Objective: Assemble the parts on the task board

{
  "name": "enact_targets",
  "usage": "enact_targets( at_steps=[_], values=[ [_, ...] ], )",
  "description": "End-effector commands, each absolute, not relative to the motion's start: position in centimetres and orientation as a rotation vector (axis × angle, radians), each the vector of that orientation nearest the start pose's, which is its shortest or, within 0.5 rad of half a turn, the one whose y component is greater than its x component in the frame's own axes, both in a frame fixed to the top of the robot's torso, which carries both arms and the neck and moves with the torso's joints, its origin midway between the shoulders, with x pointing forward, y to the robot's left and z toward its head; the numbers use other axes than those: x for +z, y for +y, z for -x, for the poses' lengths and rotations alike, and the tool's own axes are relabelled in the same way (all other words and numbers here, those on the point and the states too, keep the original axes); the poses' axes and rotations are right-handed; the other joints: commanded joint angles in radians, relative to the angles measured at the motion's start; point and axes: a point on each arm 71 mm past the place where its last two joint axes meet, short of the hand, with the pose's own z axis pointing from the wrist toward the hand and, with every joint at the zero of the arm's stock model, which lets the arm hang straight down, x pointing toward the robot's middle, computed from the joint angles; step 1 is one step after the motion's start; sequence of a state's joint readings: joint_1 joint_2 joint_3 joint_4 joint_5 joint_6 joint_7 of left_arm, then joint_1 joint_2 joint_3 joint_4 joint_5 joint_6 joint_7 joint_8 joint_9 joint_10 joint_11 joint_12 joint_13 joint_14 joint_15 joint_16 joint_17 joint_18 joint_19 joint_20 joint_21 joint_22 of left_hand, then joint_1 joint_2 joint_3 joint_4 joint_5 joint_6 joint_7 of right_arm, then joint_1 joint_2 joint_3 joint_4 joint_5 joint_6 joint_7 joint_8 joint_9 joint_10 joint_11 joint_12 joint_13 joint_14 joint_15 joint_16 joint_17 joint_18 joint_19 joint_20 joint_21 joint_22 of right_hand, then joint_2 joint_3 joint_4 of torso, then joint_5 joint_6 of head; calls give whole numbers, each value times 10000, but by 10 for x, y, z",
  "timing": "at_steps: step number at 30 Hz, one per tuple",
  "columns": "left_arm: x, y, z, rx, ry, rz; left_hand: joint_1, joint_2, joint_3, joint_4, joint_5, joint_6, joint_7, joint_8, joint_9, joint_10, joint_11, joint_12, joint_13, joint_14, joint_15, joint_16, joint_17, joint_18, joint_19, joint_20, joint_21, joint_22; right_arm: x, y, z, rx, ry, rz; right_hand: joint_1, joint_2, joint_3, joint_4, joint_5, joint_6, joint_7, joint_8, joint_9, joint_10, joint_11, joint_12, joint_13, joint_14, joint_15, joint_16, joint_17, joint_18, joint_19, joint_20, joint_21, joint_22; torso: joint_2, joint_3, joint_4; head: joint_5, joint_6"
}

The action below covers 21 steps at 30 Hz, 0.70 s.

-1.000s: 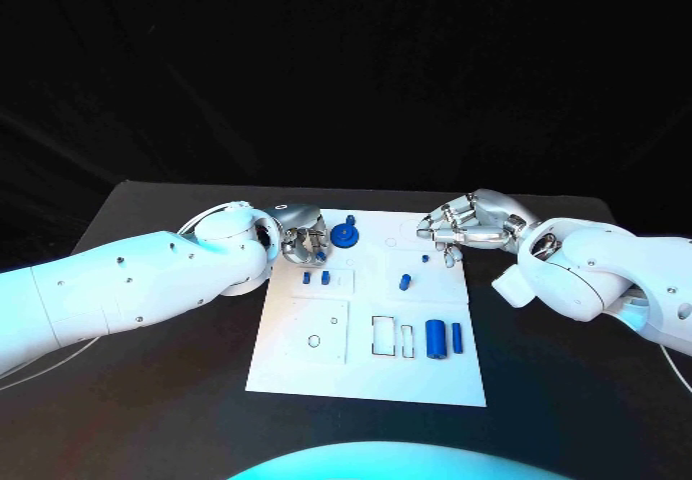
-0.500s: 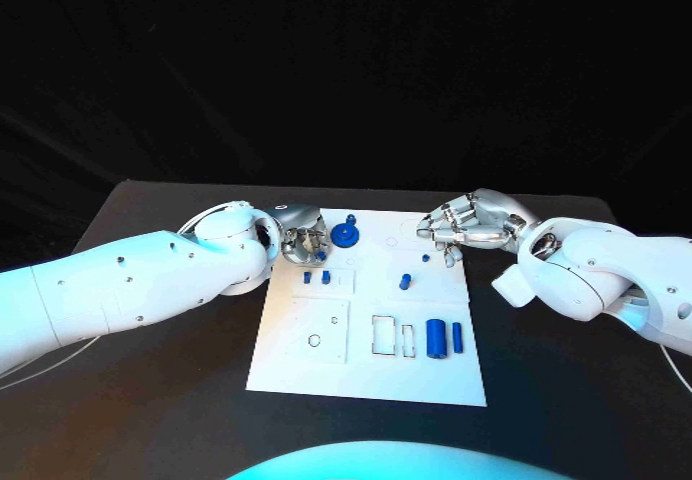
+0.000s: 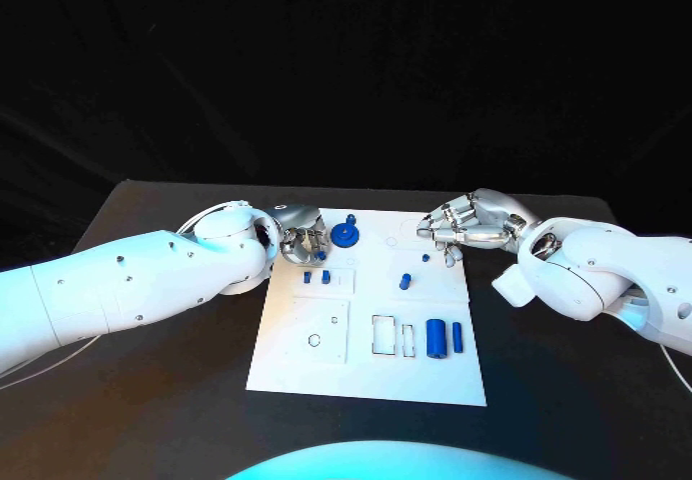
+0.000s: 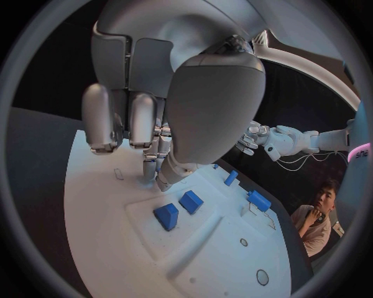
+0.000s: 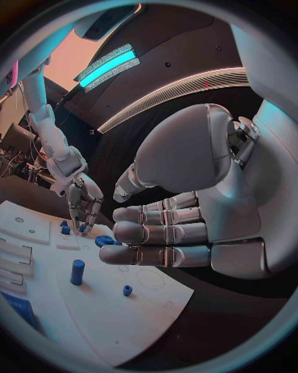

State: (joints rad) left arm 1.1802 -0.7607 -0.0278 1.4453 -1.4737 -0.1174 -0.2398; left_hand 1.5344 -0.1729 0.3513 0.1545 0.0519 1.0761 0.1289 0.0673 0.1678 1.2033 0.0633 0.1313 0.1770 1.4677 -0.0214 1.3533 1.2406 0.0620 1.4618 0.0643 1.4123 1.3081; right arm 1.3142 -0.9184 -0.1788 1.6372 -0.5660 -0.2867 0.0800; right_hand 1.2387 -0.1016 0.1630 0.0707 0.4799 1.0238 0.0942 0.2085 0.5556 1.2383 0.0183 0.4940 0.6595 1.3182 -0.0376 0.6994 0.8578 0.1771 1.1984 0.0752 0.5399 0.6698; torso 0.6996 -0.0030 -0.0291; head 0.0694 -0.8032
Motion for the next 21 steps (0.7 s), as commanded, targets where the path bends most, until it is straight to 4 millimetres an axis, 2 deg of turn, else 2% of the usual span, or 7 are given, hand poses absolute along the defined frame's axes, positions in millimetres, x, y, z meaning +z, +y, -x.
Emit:
enact_targets(
  at_steps=[1, 11, 17, 21],
  values=[
    [-210, 185, -496, -5150, 18969, -1703, -89, -66, 107, -10, -31, -142, 25, -71, -35, -75, 20, -79, -20, 264, 63, -60, -16, -105, 131, 58, -21, 513, -180, -206, -463, 11794, 18276, -5405, 60, 77, 29, 7, 51, -57, 14, 60, 12, -66, 8, -11, 10, -50, 8, -63, -20, 45, -69, -20, 47, 12, -1, -3, 0, -5, -5],
    [-209, 189, -496, -5118, 18881, -1624, -92, -111, 177, -45, -31, -230, 48, -64, -80, -125, 45, -141, -35, 257, 80, -70, -49, -102, 124, 73, -26, 507, -180, -209, -465, 11699, 18220, -5444, 64, 71, 30, 4, 51, -64, 15, 57, 14, -71, 9, -14, 11, -64, 8, -101, -49, 45, -71, -19, 47, 13, -2, -5, -1, -10, -5],
    [-208, 196, -497, -5158, 18731, -1364, -132, -178, 291, -76, -32, -512, 115, -69, -186, -233, 103, -254, -64, 240, 123, -90, -106, -83, 80, 108, -86, 432, -181, -213, -468, 11476, 18155, -5336, 100, 38, 45, -24, 52, -115, 34, 42, 28, -128, 23, -47, 11, -142, 20, -259, -164, 43, -100, -12, 42, 19, -5, -10, 1, -10, 8],
    [-206, 203, -497, -5751, 18763, -518, -533, -375, 114, 88, -39, -515, 167, -33, -218, -465, 207, -406, -114, 154, 216, -230, -318, 12, -126, 183, -412, 21, -181, -220, -472, 11189, 17979, -5214, 340, 18, 188, -173, 37, -380, 157, -98, 11, -409, 117, -153, -1, -215, 75, -266, -148, 34, -160, 18, 48, 49, -10, -9, 8, -36, 39]
  ],
)
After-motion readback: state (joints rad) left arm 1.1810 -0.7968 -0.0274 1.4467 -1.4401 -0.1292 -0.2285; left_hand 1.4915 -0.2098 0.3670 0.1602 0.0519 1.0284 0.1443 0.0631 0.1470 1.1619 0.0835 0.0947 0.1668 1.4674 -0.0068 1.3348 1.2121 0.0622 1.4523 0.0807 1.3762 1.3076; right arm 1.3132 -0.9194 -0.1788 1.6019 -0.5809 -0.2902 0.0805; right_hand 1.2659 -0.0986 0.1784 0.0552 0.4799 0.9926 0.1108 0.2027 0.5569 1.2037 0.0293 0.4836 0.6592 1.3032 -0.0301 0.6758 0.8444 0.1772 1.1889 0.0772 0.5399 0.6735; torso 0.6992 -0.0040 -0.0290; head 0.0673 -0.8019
